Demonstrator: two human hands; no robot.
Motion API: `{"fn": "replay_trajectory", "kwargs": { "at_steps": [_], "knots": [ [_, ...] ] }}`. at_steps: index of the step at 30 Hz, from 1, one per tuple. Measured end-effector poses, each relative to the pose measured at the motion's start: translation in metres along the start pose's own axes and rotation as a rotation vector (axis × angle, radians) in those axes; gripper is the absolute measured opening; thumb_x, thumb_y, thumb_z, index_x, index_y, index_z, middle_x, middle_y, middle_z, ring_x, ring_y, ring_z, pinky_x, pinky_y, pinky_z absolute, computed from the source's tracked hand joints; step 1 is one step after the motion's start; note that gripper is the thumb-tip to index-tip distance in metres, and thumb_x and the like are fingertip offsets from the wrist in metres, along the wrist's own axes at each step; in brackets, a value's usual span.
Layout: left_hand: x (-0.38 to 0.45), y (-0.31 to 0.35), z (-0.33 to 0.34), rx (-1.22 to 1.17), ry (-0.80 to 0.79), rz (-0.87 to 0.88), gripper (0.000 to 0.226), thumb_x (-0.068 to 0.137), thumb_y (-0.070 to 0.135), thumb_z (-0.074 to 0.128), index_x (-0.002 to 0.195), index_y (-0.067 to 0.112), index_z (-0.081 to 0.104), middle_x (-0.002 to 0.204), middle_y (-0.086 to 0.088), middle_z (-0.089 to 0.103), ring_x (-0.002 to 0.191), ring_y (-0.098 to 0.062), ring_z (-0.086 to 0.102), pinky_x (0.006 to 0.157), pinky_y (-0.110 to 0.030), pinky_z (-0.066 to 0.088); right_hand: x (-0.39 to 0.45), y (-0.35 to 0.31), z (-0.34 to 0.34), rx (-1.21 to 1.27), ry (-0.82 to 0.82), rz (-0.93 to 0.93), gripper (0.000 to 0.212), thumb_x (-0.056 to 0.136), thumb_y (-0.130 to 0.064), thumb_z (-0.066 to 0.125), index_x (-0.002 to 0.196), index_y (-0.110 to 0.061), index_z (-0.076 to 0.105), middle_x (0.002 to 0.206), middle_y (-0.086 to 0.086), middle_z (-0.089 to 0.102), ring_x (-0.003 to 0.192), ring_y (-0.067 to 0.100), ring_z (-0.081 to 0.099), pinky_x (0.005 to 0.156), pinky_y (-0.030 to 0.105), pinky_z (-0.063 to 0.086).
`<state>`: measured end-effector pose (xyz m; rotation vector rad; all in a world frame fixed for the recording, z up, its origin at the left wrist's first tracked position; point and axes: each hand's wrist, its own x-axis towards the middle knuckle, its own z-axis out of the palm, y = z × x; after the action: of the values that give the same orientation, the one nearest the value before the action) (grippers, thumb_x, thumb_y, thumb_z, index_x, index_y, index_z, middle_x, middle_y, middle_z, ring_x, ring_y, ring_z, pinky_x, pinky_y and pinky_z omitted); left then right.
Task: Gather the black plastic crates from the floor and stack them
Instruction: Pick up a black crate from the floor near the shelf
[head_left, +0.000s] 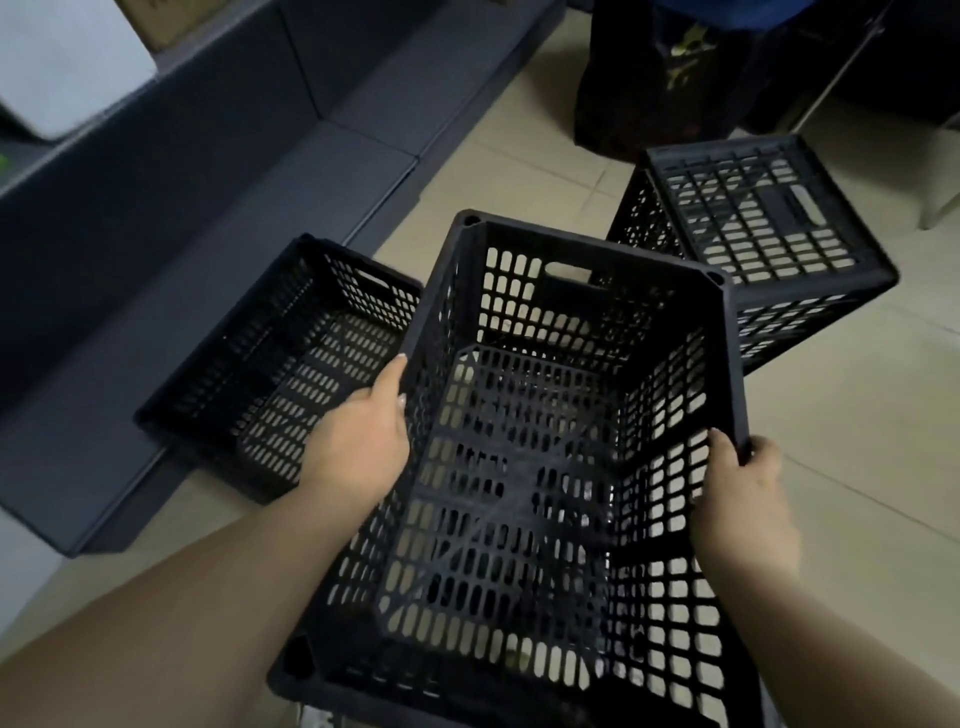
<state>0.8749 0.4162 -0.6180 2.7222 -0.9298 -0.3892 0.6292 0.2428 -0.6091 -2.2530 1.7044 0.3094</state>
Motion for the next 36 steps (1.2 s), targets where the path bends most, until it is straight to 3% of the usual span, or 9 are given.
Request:
{"fn": "replay_trajectory", "kwargs": {
  "at_steps": [4,7,15,21,28,36],
  "knots": [
    [0.009,-0.013,-0.03,-0.053,0.013,-0.051,0.052,0.102,0.031,0.031,0.152,0.024,0.019,0.116,-0.018,0.061,0.097,-0.037,0.059,0.08,-0.04,0.045,-0.003,-0.03,-0.017,0.004,0.048,-0.043,0.067,0.082,0.006,0.047,0.143,-0.018,0.028,0.138,0.011,0.025,0.101,0.039,0.054,0.076,0.045,0.05],
    [0.026,-0.033,-0.056,-0.077,0.039,-0.073,0.053,0.102,0.035,0.028,0.152,0.025,0.017,0.123,-0.017,0.059,0.104,-0.038,0.057,0.086,-0.043,0.046,0.0,-0.065,-0.027,-0.002,0.085,-0.059,0.076,0.082,0.007,0.048,0.148,-0.018,0.022,0.143,0.012,0.022,0.111,0.037,0.052,0.077,0.042,0.05],
    [0.122,-0.131,-0.134,-0.05,0.09,-0.03,0.052,0.102,0.036,0.028,0.152,0.027,0.016,0.128,-0.015,0.056,0.106,-0.039,0.054,0.082,-0.042,0.042,0.012,-0.214,-0.017,0.036,0.145,-0.043,0.093,0.079,0.011,0.058,0.152,-0.02,0.01,0.146,0.01,0.014,0.11,0.033,0.05,0.062,0.035,0.044],
    [0.205,-0.222,-0.17,0.033,0.098,0.07,0.052,0.102,0.034,0.03,0.152,0.023,0.021,0.121,-0.02,0.059,0.102,-0.042,0.056,0.076,-0.042,0.04,0.001,-0.327,0.016,0.078,0.172,0.046,0.092,0.08,0.012,0.058,0.152,-0.018,0.008,0.148,0.011,0.011,0.113,0.032,0.047,0.063,0.034,0.039],
    [0.267,-0.298,-0.175,0.129,0.05,0.134,0.053,0.101,0.033,0.031,0.152,0.023,0.02,0.115,-0.021,0.06,0.094,-0.044,0.058,0.069,-0.04,0.034,-0.011,-0.41,0.063,0.139,0.127,0.119,0.094,0.079,0.014,0.058,0.152,-0.018,0.008,0.148,0.012,0.01,0.119,0.033,0.044,0.069,0.035,0.047],
    [0.287,-0.343,-0.149,0.118,-0.037,0.117,0.052,0.102,0.031,0.029,0.152,0.022,0.017,0.112,-0.021,0.06,0.089,-0.04,0.057,0.069,-0.039,0.038,-0.016,-0.446,0.111,0.12,0.104,0.169,0.093,0.08,0.012,0.057,0.152,-0.018,0.007,0.147,0.01,0.01,0.119,0.033,0.044,0.068,0.034,0.045]
  ]
}}
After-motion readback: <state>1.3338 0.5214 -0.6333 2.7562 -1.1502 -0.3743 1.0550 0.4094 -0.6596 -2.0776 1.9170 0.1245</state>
